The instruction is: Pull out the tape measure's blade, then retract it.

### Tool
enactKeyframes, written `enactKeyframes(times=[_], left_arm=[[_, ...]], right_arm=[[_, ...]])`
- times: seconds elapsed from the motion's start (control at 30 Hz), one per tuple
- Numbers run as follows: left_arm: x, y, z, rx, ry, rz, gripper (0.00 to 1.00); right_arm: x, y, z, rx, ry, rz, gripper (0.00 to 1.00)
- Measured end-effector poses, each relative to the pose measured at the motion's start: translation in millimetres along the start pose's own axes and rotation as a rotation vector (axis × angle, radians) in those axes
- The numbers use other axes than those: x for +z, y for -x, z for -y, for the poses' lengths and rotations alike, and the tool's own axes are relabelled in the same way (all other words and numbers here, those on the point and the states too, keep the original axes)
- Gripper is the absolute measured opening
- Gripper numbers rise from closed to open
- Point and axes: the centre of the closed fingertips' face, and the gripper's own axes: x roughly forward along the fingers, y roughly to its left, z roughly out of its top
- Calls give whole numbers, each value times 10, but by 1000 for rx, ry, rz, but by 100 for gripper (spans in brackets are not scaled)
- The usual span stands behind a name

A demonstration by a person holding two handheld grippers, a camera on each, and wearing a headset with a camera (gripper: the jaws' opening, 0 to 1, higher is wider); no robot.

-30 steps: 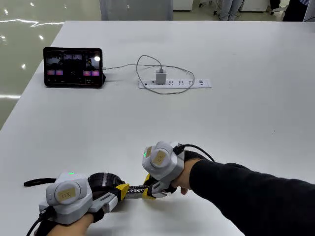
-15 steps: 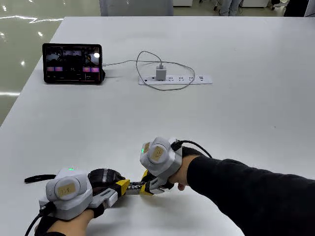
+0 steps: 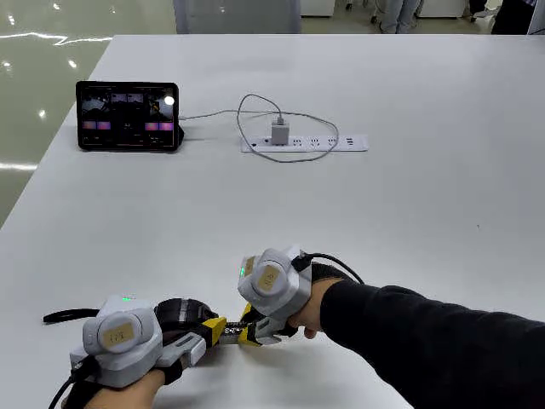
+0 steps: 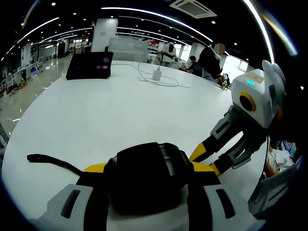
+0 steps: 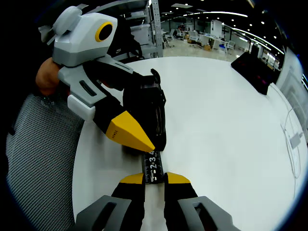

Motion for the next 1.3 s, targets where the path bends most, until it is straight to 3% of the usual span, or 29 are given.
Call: enactKeyframes(times=[1.3], left_arm=[[5, 18, 14, -8, 10, 1, 61]], right_arm=[[200, -128, -32, 24, -2, 54, 11]])
